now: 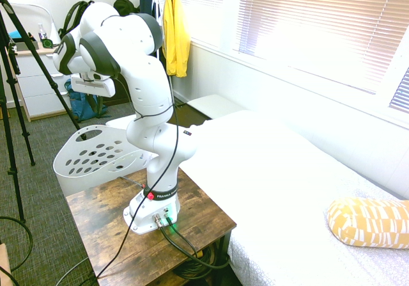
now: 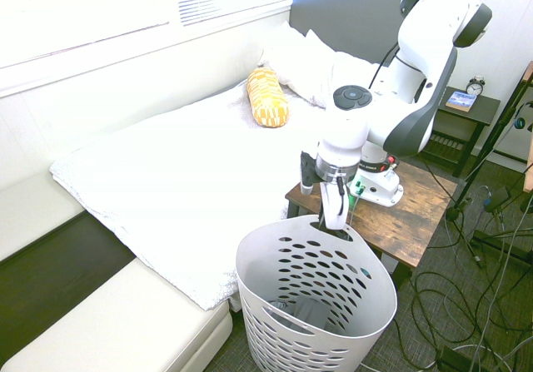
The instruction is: Put my clothes in the laundry bag
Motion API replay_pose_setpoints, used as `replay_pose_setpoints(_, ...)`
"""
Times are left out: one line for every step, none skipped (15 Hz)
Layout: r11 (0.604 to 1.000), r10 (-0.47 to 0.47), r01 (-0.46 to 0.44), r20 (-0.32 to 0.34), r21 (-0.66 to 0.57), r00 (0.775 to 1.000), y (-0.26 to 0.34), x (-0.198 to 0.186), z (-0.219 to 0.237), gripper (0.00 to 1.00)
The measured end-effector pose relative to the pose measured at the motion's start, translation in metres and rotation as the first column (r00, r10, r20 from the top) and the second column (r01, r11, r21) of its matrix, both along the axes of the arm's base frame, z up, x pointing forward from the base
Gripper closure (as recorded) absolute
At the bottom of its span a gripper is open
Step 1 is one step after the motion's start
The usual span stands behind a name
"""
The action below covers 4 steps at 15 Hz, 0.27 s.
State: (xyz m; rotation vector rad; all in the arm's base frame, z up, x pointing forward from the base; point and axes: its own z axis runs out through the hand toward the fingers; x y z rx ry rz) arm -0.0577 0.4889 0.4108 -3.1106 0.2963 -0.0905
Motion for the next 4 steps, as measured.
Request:
replay_pose_setpoints(1.0,-0.026,0.026,0.003,0.008,1.0,-0.001,0.02,0.004,0.0)
replay_pose_setpoints(0.998,-0.054,0.054,0.003,0.016,0.999,-0.005,0.046,0.009,0.0)
replay_pose_setpoints(0.997,-0.079,0.079,0.0,0.022,0.997,-0.012,0.076,0.013,0.0)
replay_pose_setpoints(0.994,-0.105,0.105,0.0,0.021,0.994,-0.023,0.106,0.014,0.0)
